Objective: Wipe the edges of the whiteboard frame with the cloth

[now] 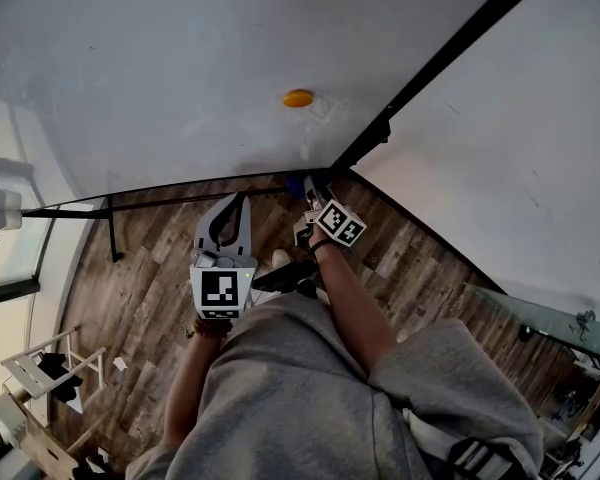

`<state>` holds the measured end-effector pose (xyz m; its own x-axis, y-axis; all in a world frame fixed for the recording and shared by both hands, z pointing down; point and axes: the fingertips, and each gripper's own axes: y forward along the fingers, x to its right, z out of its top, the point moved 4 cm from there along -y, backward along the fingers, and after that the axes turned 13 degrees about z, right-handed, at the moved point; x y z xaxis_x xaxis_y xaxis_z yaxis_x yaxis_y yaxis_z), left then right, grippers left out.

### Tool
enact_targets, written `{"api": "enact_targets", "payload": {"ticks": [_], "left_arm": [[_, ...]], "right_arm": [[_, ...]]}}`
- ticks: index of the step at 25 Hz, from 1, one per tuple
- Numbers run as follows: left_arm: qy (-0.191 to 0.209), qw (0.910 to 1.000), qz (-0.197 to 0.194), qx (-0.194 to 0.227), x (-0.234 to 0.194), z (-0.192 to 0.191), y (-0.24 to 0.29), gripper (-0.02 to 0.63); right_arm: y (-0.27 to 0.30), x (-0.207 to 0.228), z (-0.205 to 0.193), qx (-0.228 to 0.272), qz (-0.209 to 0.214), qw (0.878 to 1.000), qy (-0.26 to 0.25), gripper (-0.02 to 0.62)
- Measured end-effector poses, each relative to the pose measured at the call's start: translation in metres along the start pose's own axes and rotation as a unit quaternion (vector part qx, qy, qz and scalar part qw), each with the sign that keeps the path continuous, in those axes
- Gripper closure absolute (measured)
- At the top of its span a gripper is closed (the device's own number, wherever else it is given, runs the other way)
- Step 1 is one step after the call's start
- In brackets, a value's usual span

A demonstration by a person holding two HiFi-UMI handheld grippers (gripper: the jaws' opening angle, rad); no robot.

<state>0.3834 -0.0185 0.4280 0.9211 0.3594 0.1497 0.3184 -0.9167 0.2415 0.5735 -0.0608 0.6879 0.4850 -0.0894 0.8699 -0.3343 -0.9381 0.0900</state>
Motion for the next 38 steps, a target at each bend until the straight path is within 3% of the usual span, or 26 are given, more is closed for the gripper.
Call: {"api": "enact_targets", "payload": {"ticks": [8, 38], "left_arm": [[0.003, 1.0000, 0.003, -0.005, -0.015, -0.001, -0.002, 0.594], [0.013, 0.9995, -0.028, -0.010, -0.050, -0.010, -0.006, 0.594]], "right_arm": [[0.002, -0.004, -0.004, 0.034, -0.003, 0.999, 0.032, 0.474], [0.027, -0.030, -0.041, 0.023, 0.003, 0.999, 0.047, 0.474]]}}
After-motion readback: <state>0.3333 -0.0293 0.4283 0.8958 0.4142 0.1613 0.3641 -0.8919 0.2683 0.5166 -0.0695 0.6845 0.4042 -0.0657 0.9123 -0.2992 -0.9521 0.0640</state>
